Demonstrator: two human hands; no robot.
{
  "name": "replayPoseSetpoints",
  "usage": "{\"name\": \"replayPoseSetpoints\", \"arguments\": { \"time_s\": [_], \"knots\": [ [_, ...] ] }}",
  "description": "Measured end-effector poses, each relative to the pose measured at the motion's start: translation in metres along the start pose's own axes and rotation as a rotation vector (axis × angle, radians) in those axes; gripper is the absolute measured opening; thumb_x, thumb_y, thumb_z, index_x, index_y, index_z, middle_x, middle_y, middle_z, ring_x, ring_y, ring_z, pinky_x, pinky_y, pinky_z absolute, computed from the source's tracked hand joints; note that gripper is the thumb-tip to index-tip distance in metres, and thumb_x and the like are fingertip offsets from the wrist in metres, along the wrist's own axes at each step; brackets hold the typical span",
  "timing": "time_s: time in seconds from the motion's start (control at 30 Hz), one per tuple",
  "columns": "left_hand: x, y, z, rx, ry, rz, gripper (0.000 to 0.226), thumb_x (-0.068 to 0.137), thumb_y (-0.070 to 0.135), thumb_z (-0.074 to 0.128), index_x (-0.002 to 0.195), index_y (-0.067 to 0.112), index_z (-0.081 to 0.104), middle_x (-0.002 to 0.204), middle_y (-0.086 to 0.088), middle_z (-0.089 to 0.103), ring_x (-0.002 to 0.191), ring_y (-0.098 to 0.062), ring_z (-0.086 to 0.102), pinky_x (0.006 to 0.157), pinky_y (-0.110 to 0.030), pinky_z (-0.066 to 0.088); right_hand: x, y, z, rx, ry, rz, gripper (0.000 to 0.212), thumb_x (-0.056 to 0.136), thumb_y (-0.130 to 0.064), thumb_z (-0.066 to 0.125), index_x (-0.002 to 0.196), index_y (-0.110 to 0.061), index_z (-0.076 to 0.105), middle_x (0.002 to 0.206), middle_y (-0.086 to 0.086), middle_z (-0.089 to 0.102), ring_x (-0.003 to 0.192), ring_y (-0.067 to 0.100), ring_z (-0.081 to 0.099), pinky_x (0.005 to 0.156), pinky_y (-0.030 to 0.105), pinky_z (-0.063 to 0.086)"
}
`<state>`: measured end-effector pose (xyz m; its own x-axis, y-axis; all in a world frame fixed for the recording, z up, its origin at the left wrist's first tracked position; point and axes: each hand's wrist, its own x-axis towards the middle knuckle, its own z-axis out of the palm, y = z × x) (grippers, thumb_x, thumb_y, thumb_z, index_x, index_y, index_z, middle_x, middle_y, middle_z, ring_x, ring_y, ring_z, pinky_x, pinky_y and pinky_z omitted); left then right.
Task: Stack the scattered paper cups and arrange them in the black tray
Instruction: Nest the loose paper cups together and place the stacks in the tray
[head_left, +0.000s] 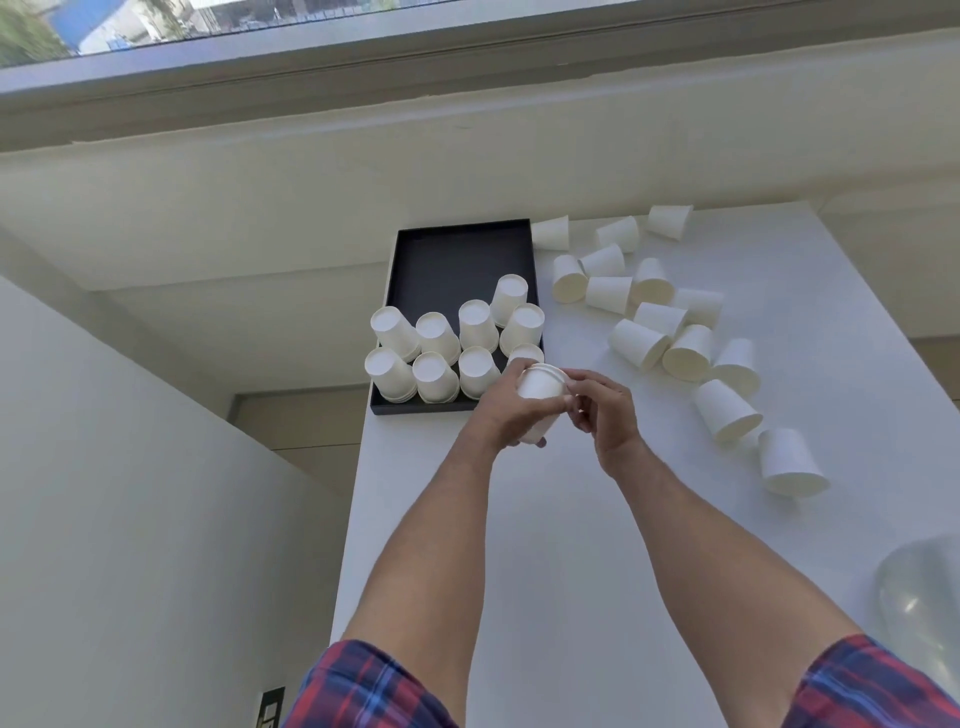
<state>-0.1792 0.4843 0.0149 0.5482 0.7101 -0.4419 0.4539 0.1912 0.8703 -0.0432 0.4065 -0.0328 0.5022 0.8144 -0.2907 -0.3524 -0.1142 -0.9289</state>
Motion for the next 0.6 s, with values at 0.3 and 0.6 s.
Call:
{"name": "replayPoseSetpoints", "arguments": {
  "time_s": [0.3,0.6],
  "knots": [
    [0.034,0.031,-0.018,-0.251,0.515,0.020,0.048,0.098,0.069,0.038,0.120,0.026,0.034,0.106,0.001,0.060,0.089,-0.019,0.065,0.071,-0.036,0.057,0.015,-0.026,0.043,-0.202,-0.110,-0.256,0.039,0.083,-0.037,0.077,0.122,-0.038,0.070,0.120,0.006,0.062,0.074,0.018,0.063,0.061,0.022,0.050],
    [0.061,0.047,-0.064,-0.160,0.493,0.038,0.033,0.110,0.043,0.030,0.118,0.016,0.048,0.112,-0.005,0.067,0.098,-0.025,0.072,0.081,-0.045,0.061,0.064,-0.054,0.083,-0.544,0.053,-0.426,0.049,0.081,-0.037,0.082,0.124,-0.030,0.059,0.104,-0.020,0.063,0.073,0.000,0.068,0.073,0.023,0.056]
  ]
}}
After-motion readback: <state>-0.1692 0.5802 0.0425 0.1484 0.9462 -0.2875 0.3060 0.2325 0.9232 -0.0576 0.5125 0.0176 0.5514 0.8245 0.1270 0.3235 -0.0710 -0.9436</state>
